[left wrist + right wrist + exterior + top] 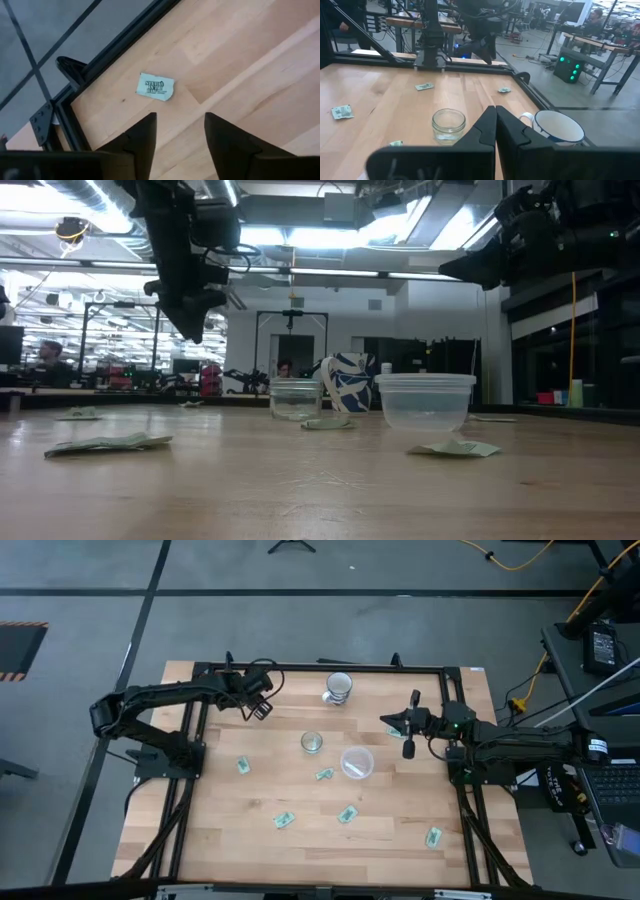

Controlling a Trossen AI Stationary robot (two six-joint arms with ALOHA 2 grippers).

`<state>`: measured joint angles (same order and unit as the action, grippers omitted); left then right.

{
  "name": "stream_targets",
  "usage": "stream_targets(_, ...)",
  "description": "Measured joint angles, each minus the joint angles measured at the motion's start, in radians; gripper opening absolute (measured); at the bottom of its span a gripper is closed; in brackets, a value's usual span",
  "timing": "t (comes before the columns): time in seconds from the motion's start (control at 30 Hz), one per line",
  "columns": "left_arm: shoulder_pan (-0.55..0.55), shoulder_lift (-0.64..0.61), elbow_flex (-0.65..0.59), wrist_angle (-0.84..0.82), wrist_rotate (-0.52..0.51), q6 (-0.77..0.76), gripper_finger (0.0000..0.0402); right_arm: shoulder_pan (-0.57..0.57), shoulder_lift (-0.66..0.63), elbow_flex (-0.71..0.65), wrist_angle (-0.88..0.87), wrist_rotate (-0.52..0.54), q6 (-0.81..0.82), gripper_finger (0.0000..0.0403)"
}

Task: Pick and place Stevia / Truvia into bins
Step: Put the stevia packet into the glass container

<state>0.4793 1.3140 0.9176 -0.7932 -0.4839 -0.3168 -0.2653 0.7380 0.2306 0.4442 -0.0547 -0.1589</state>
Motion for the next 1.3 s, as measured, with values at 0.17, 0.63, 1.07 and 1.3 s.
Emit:
stream_targets(0.17,-0.014,0.0,0.0,0.012,0.005,-0.071,0.0178,0.0,0.0,0.0,0.0,0.0,0.0,0.0005)
stream_targets(0.63,0.007,0.133,0.0,0.064,0.006,-0.092,0.018,0.0,0.0,0.0,0.009,0.0,-0.002,0.0005)
stream_targets(1.07,0.077,0.285,0.0,0.162,0.006,-0.028,0.018,0.0,0.0,0.0,0.008,0.0,-0.003,0.0005)
stream_targets(1.3,0.087,0.338,0.0,0.195,0.006,-0.004,0.018,0.0,0.0,0.0,0.008,0.0,-0.005,0.0005)
